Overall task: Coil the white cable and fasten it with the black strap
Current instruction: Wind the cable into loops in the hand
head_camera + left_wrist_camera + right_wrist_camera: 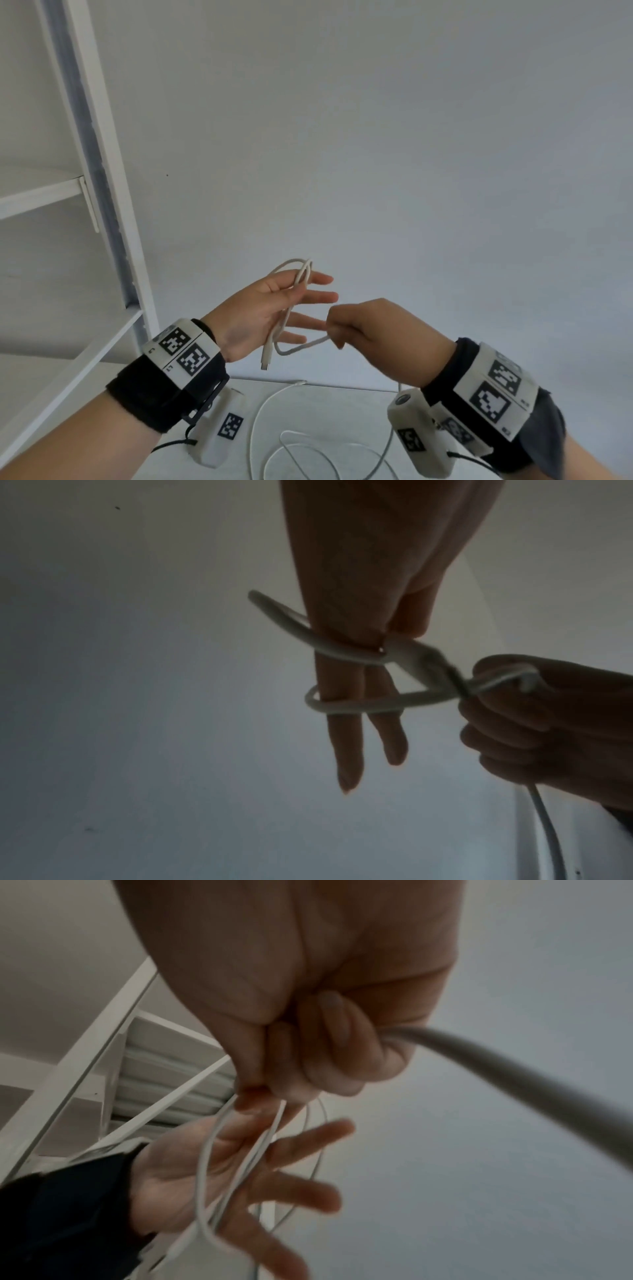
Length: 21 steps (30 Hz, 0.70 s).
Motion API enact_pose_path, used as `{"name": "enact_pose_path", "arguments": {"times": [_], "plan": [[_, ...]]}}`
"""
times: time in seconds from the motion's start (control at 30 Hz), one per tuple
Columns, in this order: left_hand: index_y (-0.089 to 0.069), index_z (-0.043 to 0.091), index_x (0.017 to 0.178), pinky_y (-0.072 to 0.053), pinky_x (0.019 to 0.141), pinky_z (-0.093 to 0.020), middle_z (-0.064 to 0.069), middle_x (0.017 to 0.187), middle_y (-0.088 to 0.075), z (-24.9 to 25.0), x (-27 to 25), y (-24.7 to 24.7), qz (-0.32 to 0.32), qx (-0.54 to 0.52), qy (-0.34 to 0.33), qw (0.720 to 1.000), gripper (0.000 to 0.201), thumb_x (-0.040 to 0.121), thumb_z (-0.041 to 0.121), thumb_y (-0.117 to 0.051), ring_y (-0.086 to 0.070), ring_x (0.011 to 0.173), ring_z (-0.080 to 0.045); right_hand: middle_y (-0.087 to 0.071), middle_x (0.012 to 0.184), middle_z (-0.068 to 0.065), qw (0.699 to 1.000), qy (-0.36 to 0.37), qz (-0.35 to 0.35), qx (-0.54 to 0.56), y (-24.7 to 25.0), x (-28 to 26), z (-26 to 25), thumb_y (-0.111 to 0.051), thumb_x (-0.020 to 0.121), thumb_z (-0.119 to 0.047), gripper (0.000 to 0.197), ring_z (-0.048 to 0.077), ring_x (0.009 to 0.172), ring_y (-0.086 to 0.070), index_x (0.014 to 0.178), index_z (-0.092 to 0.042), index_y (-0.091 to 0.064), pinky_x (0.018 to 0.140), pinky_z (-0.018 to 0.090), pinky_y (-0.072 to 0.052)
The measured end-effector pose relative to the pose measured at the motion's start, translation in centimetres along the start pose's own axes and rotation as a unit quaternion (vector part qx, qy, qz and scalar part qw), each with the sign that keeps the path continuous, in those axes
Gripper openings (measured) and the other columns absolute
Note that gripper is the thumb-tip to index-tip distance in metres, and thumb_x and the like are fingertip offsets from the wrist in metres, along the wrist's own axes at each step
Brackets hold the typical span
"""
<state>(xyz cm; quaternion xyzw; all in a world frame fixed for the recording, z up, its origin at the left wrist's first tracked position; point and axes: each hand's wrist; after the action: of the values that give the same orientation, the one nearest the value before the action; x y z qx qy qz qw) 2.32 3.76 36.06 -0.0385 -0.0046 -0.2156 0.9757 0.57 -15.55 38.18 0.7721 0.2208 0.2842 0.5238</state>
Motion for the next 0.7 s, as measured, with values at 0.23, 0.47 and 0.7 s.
{"name": "enact_pose_path", "arguments": {"times": [0.23, 0.47, 0.7], "plan": [[-0.063, 0.022, 0.112, -0.05, 0.092, -0.055, -0.013, 0.116, -0.069, -0.6, -0.5, -0.7, -0.062, -0.031, 0.043, 0.997, 0.028, 0.092, 0.031, -0.047, -0.067, 0.091, -0.046, -0.054, 0.059, -0.01, 0.997, -0.024, 0.076, -0.012, 1.6, 0.8, 1.1, -0.043, 0.093, -0.027, 0.024, 0.005, 0.056, -0.048, 0.075, -0.02, -0.058, 0.058, 0.024, -0.04], [-0.067, 0.021, 0.108, -0.043, 0.046, -0.024, -0.005, 0.068, -0.064, -0.5, -0.5, -1.6, -0.042, -0.032, 0.025, 0.998, 0.029, 0.092, 0.03, -0.044, -0.038, 0.036, -0.009, -0.062, 0.065, -0.008, 0.983, -0.017, 0.18, 0.011, 1.8, 2.0, 1.1, -0.051, 0.088, -0.036, 0.024, 0.01, 0.06, -0.053, 0.078, -0.019, -0.064, 0.063, 0.037, -0.05], [-0.063, 0.014, 0.086, -0.014, 0.038, -0.016, 0.005, 0.054, -0.025, -0.3, -0.7, -2.2, -0.047, -0.083, 0.044, 0.994, 0.038, 0.091, 0.04, -0.037, -0.014, 0.039, -0.005, -0.037, 0.047, -0.009, 0.96, -0.047, 0.25, 0.114, 1.5, 3.0, 2.6, -0.071, 0.072, -0.04, 0.031, 0.009, 0.046, -0.036, 0.068, -0.018, -0.05, 0.048, 0.016, -0.034]]}}
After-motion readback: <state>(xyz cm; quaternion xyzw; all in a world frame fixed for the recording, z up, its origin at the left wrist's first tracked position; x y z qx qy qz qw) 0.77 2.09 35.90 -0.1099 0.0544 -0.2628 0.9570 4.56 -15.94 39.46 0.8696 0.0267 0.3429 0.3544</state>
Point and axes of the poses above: each hand's wrist, its own x-axis towards the middle knuckle, its own y-axis out of the back of the hand, z = x × y
